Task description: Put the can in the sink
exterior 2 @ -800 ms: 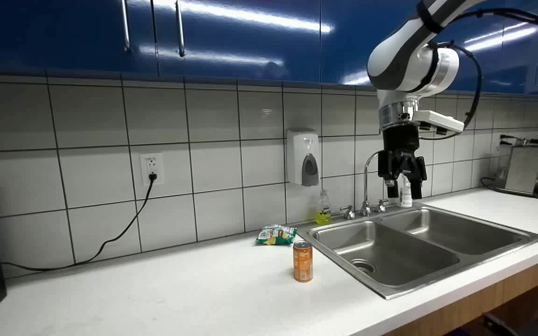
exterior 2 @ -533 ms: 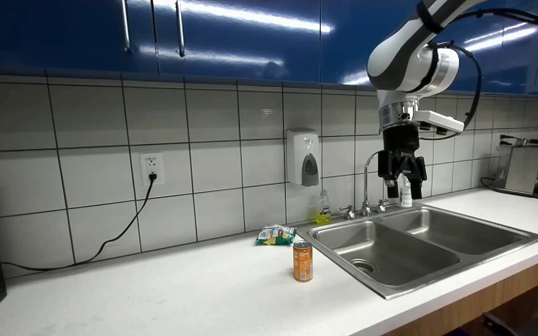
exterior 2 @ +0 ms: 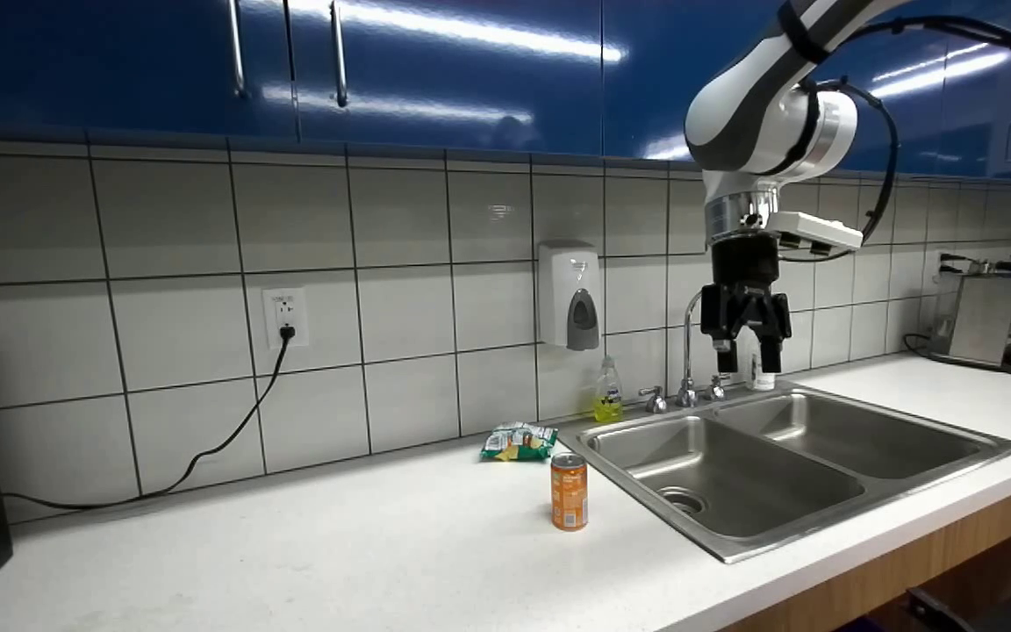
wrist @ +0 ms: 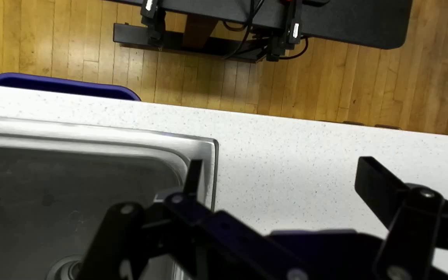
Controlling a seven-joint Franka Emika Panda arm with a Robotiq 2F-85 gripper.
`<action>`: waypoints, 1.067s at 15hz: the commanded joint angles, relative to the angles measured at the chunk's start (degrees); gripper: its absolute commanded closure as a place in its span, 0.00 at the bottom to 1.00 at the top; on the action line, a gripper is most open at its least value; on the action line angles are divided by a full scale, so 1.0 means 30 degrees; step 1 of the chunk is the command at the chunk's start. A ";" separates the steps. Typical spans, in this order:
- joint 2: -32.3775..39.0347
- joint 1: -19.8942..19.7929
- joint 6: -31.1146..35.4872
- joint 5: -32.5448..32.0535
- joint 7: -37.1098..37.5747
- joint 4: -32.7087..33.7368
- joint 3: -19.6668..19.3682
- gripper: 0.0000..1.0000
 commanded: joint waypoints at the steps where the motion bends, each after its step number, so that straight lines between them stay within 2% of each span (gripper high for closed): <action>1: -0.0726 0.0054 0.1433 0.0249 0.0911 -0.1004 0.0970 0.00; 5: -0.0949 0.0306 0.3351 0.0254 0.2054 -0.1955 0.1886 0.00; 9: -0.0024 0.1037 0.5093 0.0252 0.3047 -0.1897 0.2814 0.00; 13: 0.2134 0.1771 0.6767 0.0167 0.3679 -0.1241 0.3642 0.00; 16: 0.4364 0.1819 0.8495 -0.0316 0.3986 -0.0571 0.3999 0.00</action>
